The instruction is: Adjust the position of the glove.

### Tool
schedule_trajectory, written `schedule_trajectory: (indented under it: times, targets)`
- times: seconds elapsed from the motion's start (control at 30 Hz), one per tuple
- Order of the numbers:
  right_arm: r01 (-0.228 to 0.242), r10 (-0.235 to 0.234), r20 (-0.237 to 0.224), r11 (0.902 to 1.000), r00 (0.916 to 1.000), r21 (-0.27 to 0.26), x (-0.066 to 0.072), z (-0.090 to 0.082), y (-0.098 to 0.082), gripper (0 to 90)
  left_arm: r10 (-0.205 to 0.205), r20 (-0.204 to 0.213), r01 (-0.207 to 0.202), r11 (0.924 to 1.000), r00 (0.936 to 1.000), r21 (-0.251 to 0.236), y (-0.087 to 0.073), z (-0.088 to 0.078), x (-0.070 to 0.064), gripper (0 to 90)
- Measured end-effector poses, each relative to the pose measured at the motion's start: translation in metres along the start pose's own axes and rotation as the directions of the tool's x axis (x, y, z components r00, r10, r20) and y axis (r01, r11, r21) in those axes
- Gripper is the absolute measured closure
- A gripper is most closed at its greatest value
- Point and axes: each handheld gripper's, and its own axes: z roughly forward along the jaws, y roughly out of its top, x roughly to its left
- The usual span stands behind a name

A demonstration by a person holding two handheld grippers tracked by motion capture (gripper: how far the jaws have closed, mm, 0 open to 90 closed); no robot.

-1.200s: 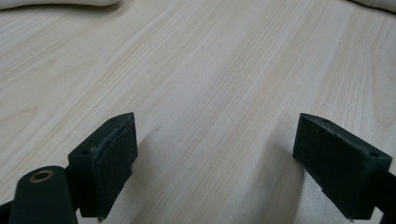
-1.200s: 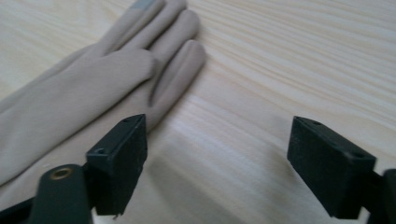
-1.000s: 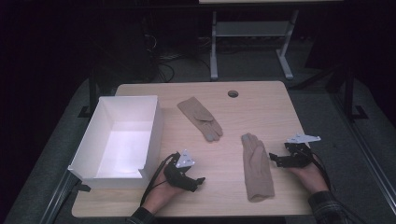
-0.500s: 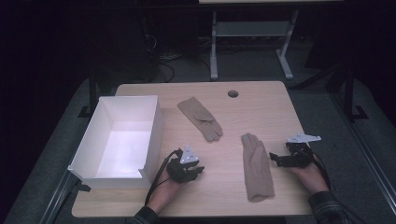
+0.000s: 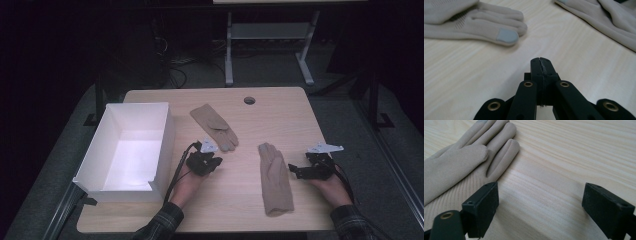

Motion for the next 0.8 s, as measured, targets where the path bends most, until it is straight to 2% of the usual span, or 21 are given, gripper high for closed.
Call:
schedule_trajectory:
  times: [0.07, 0.2, 0.4, 0.6, 0.8]
  targets:
    - [-0.005, 0.005, -0.002, 1.0, 1.0, 0.003, 0.0, 0.0, 0.0, 13.6, 0.009, -0.007, -0.009, 0.9999, 0.9999, -0.007, 0.006, 0.003, 0.005, 89.8]
    - [-0.003, 0.003, -0.003, 1.0, 1.0, 0.003, 0.0, 0.0, 0.0, 13.6, -0.003, -0.02, 0.003, 0.9994, 0.9998, -0.036, 0.016, 0.009, 0.013, 89.8]
    - [-0.003, 0.003, -0.003, 1.0, 1.0, 0.003, 0.0, 0.0, 0.0, 13.6, -0.019, -0.038, 0.017, 0.9989, 0.9991, -0.044, 0.032, 0.022, 0.024, 89.8]
    - [-0.003, 0.003, -0.003, 1.0, 1.0, 0.003, 0.0, 0.0, 0.0, 13.6, -0.018, -0.043, 0.017, 0.9995, 0.9989, -0.025, 0.039, 0.037, 0.03, 89.8]
    - [-0.002, 0.002, -0.004, 1.0, 1.0, 0.002, 0.0, 0.0, 0.0, 13.6, -0.006, -0.053, 0.008, 0.9991, 0.9986, 0.041, 0.033, 0.053, 0.033, 89.8]
